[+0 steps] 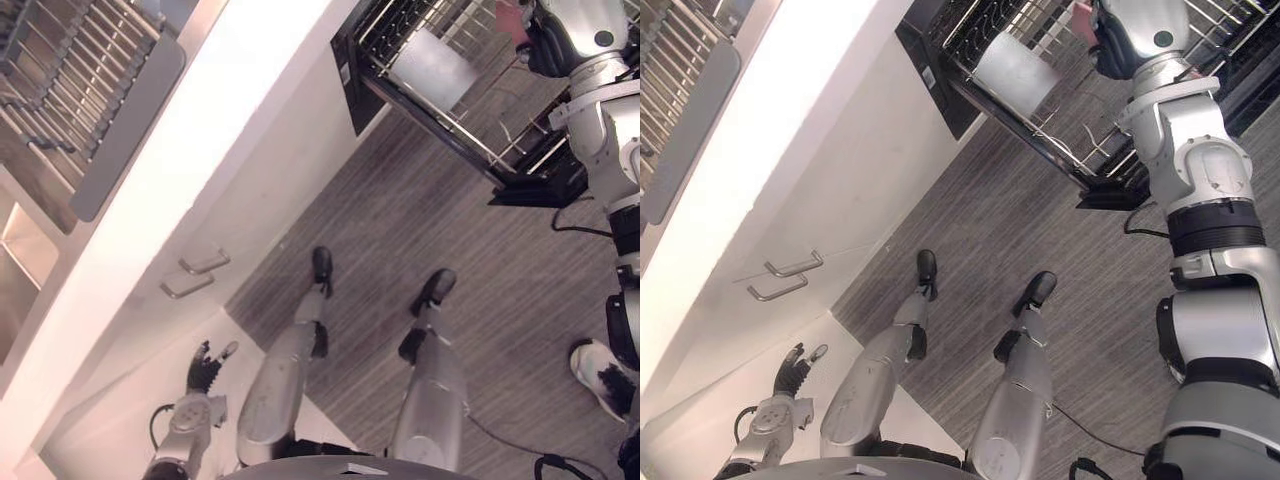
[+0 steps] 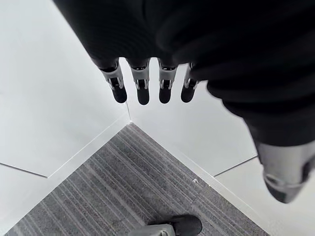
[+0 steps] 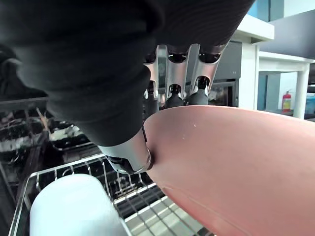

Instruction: Walk over to the sink, pick up the cup, carry it to the dishwasher, place the cup inside the dishwasher, then close the dishwasher door

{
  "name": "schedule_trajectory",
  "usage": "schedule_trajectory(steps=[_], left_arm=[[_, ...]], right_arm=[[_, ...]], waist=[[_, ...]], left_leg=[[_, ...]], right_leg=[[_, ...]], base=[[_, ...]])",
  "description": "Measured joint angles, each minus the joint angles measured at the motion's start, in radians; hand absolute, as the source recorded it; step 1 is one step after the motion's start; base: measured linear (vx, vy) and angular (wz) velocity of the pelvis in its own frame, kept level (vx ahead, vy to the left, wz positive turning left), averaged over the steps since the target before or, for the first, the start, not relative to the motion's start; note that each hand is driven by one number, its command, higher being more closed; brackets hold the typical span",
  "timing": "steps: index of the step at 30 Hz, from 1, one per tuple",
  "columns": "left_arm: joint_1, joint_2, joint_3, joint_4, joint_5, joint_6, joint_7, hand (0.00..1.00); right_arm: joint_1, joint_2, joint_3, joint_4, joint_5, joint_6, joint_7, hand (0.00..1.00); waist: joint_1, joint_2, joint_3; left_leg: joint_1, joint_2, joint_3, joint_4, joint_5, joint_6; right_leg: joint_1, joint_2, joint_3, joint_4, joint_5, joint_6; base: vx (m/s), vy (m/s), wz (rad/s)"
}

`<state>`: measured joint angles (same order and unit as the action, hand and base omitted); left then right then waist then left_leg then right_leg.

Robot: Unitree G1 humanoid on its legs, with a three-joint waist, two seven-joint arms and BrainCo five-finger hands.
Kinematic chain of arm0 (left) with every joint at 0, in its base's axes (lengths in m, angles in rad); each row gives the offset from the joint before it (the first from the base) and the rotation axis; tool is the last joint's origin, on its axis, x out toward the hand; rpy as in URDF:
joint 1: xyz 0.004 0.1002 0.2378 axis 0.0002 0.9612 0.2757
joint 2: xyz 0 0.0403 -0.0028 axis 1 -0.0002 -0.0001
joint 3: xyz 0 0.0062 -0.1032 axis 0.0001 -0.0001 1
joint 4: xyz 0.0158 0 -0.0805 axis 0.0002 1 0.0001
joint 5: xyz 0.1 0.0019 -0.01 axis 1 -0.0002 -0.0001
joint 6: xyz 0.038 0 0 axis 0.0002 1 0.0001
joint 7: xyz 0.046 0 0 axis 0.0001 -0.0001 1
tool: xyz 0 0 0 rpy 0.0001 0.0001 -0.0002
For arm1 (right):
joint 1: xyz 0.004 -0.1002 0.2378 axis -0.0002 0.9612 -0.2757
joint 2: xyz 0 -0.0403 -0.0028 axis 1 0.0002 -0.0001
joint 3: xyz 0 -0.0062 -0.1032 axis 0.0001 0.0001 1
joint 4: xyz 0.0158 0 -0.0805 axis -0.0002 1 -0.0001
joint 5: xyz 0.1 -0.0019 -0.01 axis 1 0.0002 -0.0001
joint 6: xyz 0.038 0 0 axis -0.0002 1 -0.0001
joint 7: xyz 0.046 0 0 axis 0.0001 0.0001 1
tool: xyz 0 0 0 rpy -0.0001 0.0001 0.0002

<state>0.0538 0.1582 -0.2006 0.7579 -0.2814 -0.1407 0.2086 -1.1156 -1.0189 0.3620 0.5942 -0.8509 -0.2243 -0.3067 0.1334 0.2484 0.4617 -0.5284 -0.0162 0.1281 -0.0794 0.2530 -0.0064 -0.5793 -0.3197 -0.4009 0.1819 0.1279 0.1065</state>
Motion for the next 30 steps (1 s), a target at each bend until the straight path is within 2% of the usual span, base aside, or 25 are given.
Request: schedule_trajectory(steps=[2, 4, 5, 9, 11, 16, 19, 22, 26, 28, 30], left_arm=[[-0.011, -0.001, -0.009, -0.001, -0.008, -0.001, -0.002, 0.0], [-0.017, -0.001, -0.013, -0.001, -0.024, -0.001, -0.004, 0.0], [-0.017, -0.001, -0.023, -0.001, -0.031, -0.002, -0.006, 0.0], [-0.017, 0.0, -0.055, -0.003, -0.032, -0.013, -0.021, 0.0], [-0.017, 0.0, -0.057, -0.011, -0.032, -0.018, -0.024, 0.0], [-0.011, 0.0, -0.057, -0.051, -0.032, -0.018, -0.04, 0.0], [0.013, 0.0, -0.057, -0.089, -0.032, -0.021, -0.041, 0.0], [0.033, -0.001, -0.041, -0.114, -0.031, -0.019, -0.041, 0.0], [0.058, -0.005, -0.009, -0.121, -0.03, -0.013, -0.041, 0.0], [0.083, -0.014, 0.035, -0.118, -0.029, -0.013, -0.039, 0.0], [0.098, -0.015, 0.052, -0.116, -0.029, -0.017, -0.037, 0.0]], right_arm=[[-0.014, -0.014, 0.02, 0.023, 0.0, -0.003, 0.004, 1.0], [-0.02, -0.014, 0.03, 0.042, 0.0, -0.012, 0.016, 1.0], [-0.023, -0.014, 0.034, 0.055, -0.001, -0.01, 0.017, 0.0], [-0.039, -0.014, 0.04, 0.061, 0.001, 0.031, 0.005, 0.0], [-0.047, -0.014, 0.04, 0.065, 0.039, 0.046, -0.001, 0.0], [-0.065, -0.014, 0.015, 0.091, 0.203, 0.048, 0.014, 0.0], [-0.063, -0.013, -0.026, 0.09, 0.28, 0.03, 0.013, 0.0], [-0.063, -0.011, -0.118, 0.085, 0.356, 0.023, -0.01, 0.0], [0.026, -0.009, -0.307, 0.087, 0.533, 0.038, -0.054, 0.0], [0.125, -0.005, -0.456, 0.089, 0.713, 0.057, -0.086, 0.0], [0.18, 0.002, -0.557, 0.09, 0.823, 0.062, -0.101, 0.0]], waist=[[0.012, 0.015, -0.011], [0.028, 0.019, -0.014], [0.034, 0.019, -0.014], [0.039, 0.019, -0.014], [0.04, 0.019, -0.014], [0.038, 0.019, -0.014], [0.021, 0.019, -0.014], [-0.004, 0.019, -0.014], [-0.039, 0.018, -0.013], [-0.066, 0.016, -0.012], [-0.086, 0.015, -0.011]], left_leg=[[-0.021, -0.008, -0.011, 0.0, 0.002, -0.002], [-0.032, -0.016, -0.018, 0.0, 0.004, -0.004], [-0.034, -0.02, -0.022, 0.0, 0.005, -0.005], [-0.034, -0.03, -0.036, 0.0, 0.005, -0.004], [-0.033, -0.032, -0.044, 0.0, 0.006, -0.003], [-0.015, -0.036, -0.049, 0.0, 0.014, 0.005], [0.031, -0.043, -0.065, 0.0, 0.013, 0.003], [0.073, -0.037, -0.077, 0.0, -0.004, -0.002], [0.137, -0.029, -0.077, -0.001, -0.02, -0.005], [0.183, -0.028, -0.074, -0.006, -0.029, 0.0], [0.204, -0.025, -0.07, -0.007, -0.037, 0.0]], right_leg=[[-0.025, -0.012, -0.001, 0.017, -0.004, 0.003], [-0.045, -0.023, 0.002, 0.037, -0.011, 0.004], [-0.051, -0.03, 0.003, 0.051, -0.015, 0.008], [-0.053, -0.045, 0.001, 0.076, -0.036, 0.01], [-0.051, -0.047, 0.002, 0.082, -0.043, 0.013], [-0.035, -0.051, 0.003, 0.089, -0.05, 0.022], [0.018, -0.054, 0.0, 0.079, -0.054, 0.027], [0.08, -0.044, -0.018, 0.051, -0.057, 0.021], [0.174, -0.022, -0.027, -0.011, -0.038, 0.019], [0.231, -0.014, -0.028, -0.035, -0.036, 0.022], [0.254, -0.008, -0.027, -0.046, -0.035, 0.023]], base=[[-0.02, 0.015, 0.12], [-0.02, 0.001, 0.08], [-0.01, -0.007, 0.08], [0.02, -0.006, 0.13], [0.03, -0.009, 0.12], [0.03, -0.024, 0.02], [0.01, -0.023, 0.01], [-0.01, -0.029, 0.05], [0.0, -0.022, 0.0], [0.02, -0.039, -0.05], [0.02, -0.043, -0.09]])
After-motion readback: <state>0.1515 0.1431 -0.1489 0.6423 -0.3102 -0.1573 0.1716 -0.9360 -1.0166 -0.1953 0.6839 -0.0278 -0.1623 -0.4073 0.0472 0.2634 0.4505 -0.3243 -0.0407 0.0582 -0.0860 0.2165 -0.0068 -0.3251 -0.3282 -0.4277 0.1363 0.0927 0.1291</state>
